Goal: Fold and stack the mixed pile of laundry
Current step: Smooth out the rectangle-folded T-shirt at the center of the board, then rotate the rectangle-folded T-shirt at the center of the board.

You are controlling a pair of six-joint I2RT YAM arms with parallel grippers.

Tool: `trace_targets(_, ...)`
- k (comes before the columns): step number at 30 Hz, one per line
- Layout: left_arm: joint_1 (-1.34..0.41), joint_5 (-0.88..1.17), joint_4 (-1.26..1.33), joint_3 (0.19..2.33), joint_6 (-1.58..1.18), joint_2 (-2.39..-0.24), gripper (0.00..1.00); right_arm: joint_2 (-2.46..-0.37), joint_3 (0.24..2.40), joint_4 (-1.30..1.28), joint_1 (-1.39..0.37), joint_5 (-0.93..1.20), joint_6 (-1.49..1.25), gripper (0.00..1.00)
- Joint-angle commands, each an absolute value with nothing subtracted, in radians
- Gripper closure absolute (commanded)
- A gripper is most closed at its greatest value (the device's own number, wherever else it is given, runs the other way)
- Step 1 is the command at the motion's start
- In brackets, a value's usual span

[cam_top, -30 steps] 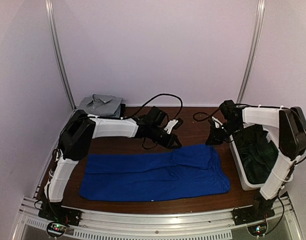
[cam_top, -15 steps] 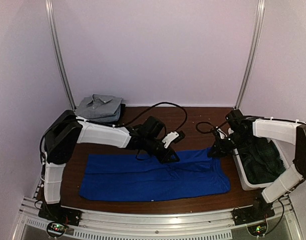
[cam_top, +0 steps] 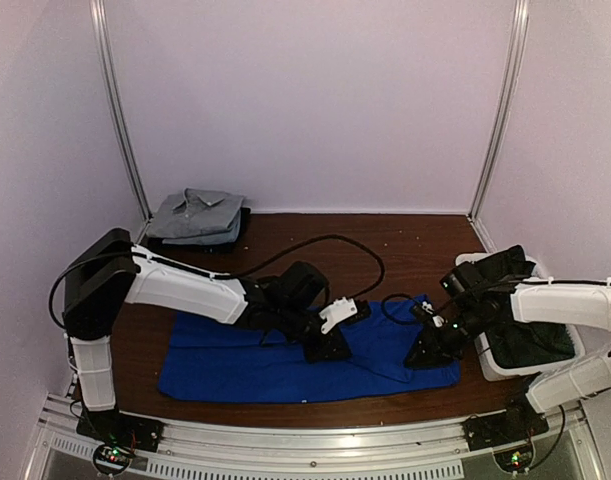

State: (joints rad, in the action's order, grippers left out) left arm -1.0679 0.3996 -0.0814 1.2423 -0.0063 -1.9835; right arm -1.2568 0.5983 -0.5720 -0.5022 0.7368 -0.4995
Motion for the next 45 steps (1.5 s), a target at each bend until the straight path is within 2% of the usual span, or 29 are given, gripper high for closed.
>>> trace_targets(1,-1.077,0.308,-0.052,1.178,0.054,-1.841,0.68,-1.189,0.615,-0.582,-0.527,0.746,-0.521,0.64)
trace_targets(4,-1.077,0.240,-0.046,1.124,0.047,-1.740,0.33,-1.182,0.705,-0.665,-0.524,0.679,-0.467,0.54)
trace_targets(5,-1.077,0.211,-0.038,1.106,0.025,-1.708,0.25,-1.190,0.734,-0.681,-0.521,0.663,-0.456,0.53)
trace_targets(11,-1.032,0.023,0.049,0.975,-0.202,-1.538,0.03,-1.346,0.873,-0.626,-0.518,0.639,-0.458,0.54)
trace_targets(15,-0.956,-0.113,0.009,0.887,-0.464,-1.428,0.02,-1.444,0.935,-0.593,-0.529,0.628,-0.445,0.54)
trace_targets(18,-0.887,-0.124,-0.172,0.862,-0.627,-1.388,0.02,-1.510,0.959,-0.569,-0.529,0.631,-0.437,0.53)
trace_targets(29,-0.754,0.029,-0.310,0.661,-0.805,-1.418,0.04,-1.705,0.930,-0.553,-0.523,0.492,-0.421,0.52)
trace_targets(35,-0.664,0.015,-0.366,0.620,-0.845,-1.451,0.07,-1.779,0.987,-0.588,-0.457,0.400,-0.379,0.52)
trace_targets(40,-0.626,0.057,-0.356,0.622,-0.793,-1.469,0.09,-1.940,1.192,-0.629,-0.434,0.359,-0.313,0.52)
trace_targets(45,-0.664,0.143,-0.362,0.721,-0.632,-1.483,0.14,-2.116,1.553,-0.729,-0.437,0.401,-0.265,0.52)
